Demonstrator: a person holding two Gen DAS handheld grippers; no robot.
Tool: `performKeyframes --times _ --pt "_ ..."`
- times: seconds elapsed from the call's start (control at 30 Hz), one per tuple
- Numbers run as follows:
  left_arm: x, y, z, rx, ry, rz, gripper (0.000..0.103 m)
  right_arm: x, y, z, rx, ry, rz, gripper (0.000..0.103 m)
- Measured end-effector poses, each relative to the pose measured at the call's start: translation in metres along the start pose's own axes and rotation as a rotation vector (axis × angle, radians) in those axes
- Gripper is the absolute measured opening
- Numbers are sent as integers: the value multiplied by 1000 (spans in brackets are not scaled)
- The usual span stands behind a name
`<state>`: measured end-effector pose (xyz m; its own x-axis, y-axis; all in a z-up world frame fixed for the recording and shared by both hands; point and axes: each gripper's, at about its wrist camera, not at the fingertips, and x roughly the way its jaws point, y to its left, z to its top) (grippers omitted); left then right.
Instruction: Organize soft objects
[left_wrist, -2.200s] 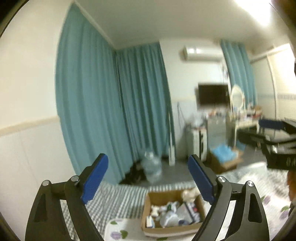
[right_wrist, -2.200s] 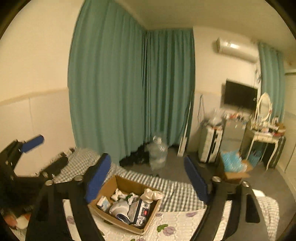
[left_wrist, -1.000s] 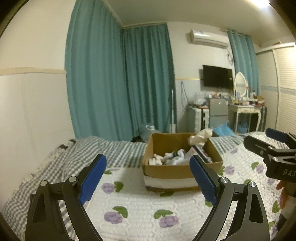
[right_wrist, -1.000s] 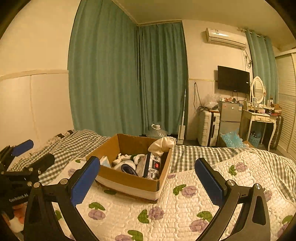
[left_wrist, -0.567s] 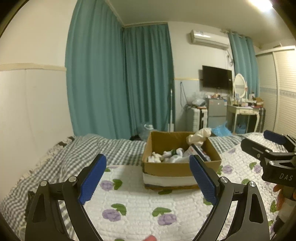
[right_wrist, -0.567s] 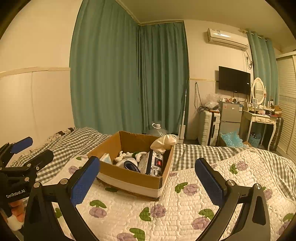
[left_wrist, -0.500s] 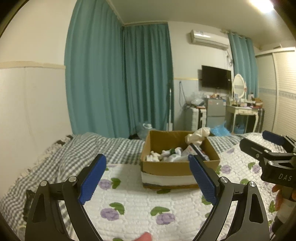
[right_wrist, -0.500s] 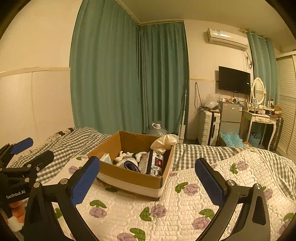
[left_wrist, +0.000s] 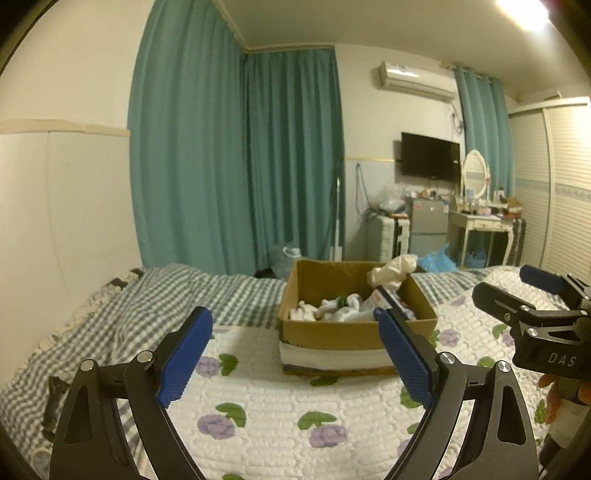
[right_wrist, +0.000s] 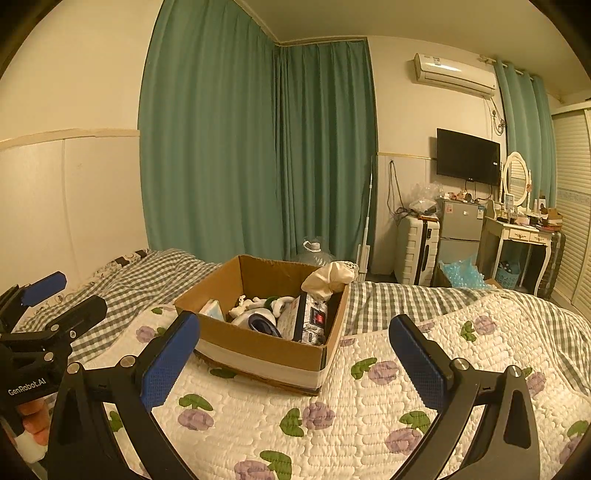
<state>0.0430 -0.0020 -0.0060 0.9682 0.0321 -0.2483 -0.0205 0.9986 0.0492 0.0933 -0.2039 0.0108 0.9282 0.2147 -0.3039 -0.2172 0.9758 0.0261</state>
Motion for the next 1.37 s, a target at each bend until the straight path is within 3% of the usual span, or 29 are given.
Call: performKeyframes --times 1.37 --pt "5 3 -3 11 8 12 93 4 3 -5 -2 18 1 103"
